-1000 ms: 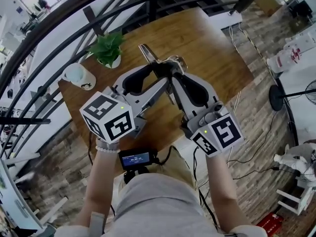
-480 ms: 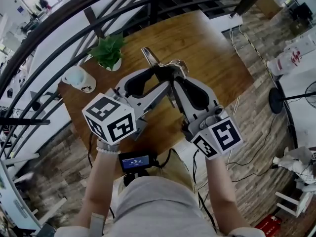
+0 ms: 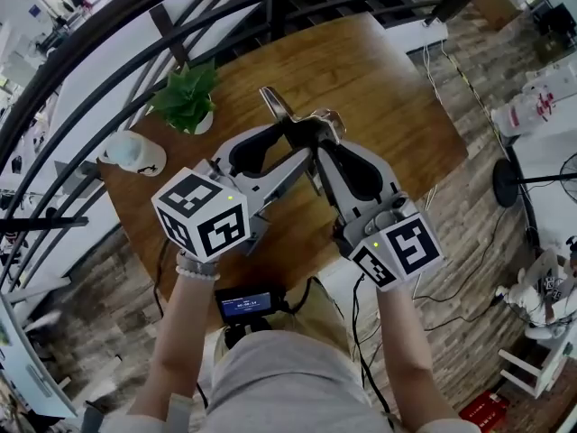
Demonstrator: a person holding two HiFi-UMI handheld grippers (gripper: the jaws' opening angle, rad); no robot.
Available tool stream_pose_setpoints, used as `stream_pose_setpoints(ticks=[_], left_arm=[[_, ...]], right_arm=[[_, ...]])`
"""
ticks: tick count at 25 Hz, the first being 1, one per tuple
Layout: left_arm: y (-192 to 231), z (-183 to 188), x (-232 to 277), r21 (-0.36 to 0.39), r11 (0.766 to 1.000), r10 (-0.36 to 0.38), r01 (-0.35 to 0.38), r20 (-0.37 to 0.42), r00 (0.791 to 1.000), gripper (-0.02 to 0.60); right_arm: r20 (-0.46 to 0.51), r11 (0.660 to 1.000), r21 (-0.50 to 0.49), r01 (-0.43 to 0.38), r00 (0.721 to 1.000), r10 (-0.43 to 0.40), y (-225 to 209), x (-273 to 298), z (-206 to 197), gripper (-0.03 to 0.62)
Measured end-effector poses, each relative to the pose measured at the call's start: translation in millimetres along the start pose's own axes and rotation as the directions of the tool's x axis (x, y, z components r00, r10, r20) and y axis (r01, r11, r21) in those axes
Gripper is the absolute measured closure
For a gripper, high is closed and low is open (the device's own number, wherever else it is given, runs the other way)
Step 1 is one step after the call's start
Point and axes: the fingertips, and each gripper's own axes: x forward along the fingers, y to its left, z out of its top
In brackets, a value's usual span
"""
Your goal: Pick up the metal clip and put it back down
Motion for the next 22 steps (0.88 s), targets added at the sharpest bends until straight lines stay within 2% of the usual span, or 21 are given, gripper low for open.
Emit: stream_pose_setpoints(ticks=[22], left_arm=[[87.4,-38.8,103.5,-0.096,0.993,0.049,-0.061,-0.119,0.992,0.347]], right_arm=[[-0.124,0.997,0.082,0.009,0.992,0.001,-111.3,60.1,-63.4,0.548]])
